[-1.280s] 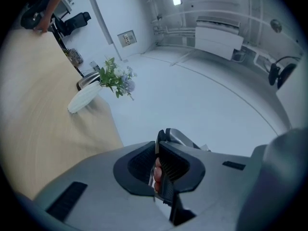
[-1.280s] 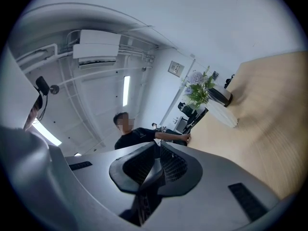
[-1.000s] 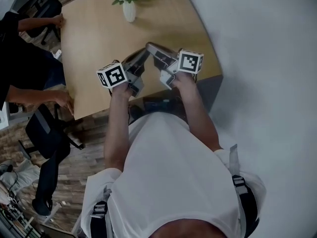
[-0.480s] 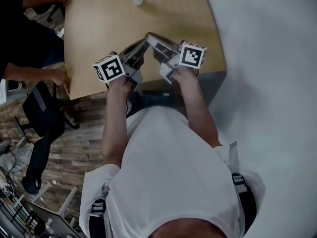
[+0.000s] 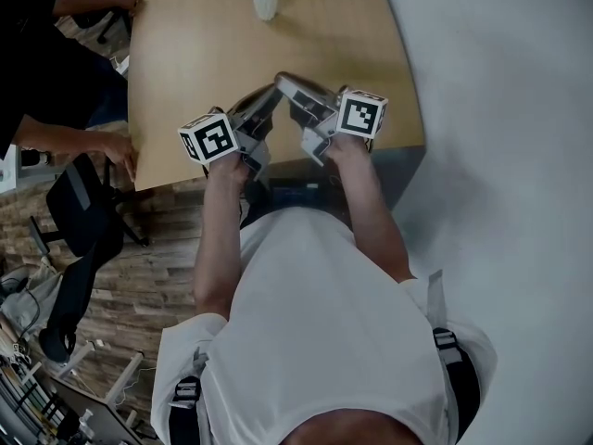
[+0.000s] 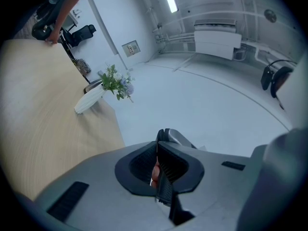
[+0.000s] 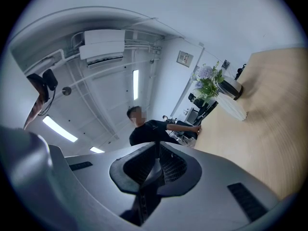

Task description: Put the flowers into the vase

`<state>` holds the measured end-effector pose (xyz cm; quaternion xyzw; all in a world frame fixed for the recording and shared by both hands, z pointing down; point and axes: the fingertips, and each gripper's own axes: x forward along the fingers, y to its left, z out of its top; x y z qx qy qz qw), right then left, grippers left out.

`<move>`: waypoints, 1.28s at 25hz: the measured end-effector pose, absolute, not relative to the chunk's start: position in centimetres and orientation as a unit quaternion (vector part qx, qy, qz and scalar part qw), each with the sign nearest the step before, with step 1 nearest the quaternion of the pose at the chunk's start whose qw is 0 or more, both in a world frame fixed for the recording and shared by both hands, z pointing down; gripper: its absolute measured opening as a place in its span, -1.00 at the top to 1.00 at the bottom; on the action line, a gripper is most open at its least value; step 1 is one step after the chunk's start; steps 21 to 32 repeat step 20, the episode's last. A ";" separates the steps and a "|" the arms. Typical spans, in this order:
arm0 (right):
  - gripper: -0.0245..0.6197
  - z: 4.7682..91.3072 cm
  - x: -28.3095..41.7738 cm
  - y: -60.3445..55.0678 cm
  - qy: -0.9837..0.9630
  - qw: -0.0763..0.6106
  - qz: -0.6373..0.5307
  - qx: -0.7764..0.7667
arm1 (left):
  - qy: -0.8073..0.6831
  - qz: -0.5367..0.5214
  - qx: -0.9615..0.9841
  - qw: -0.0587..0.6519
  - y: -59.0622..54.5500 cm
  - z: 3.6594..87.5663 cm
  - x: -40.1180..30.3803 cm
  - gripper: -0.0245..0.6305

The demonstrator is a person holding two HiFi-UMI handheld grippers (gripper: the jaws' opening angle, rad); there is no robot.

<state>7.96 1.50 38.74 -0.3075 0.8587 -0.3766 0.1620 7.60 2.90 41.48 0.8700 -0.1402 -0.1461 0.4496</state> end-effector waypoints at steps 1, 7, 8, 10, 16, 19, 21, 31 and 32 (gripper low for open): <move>0.81 38.7 8.0 1.5 0.858 0.162 -0.377 -0.309 | -0.140 -0.146 0.870 0.449 2.9 41.4 7.6 0.89; 0.81 38.9 8.1 1.5 0.854 0.159 -0.381 -0.316 | -0.136 -0.143 0.871 0.450 2.9 41.4 7.7 0.89; 0.81 39.2 8.3 1.5 0.851 0.158 -0.386 -0.320 | -0.136 -0.142 0.871 0.450 2.9 41.5 7.7 0.89; 0.81 39.5 8.4 1.5 0.848 0.158 -0.390 -0.323 | -0.135 -0.142 0.871 0.451 2.9 41.5 7.7 0.89; 0.81 38.8 8.0 1.5 0.857 0.158 -0.377 -0.313 | -0.137 -0.141 0.870 0.451 2.9 41.6 7.7 0.89; 0.81 38.4 7.9 1.5 0.860 0.157 -0.371 -0.313 | -0.135 -0.142 0.870 0.452 3.0 41.5 7.7 0.90; 0.81 38.4 7.9 1.5 0.861 0.156 -0.370 -0.314 | -0.135 -0.143 0.870 0.453 3.0 41.5 7.8 0.90; 0.81 38.4 7.9 1.5 0.861 0.156 -0.370 -0.314 | -0.135 -0.143 0.870 0.453 3.0 41.5 7.8 0.90; 0.81 38.4 7.9 1.5 0.861 0.156 -0.370 -0.314 | -0.135 -0.143 0.870 0.453 3.0 41.5 7.8 0.90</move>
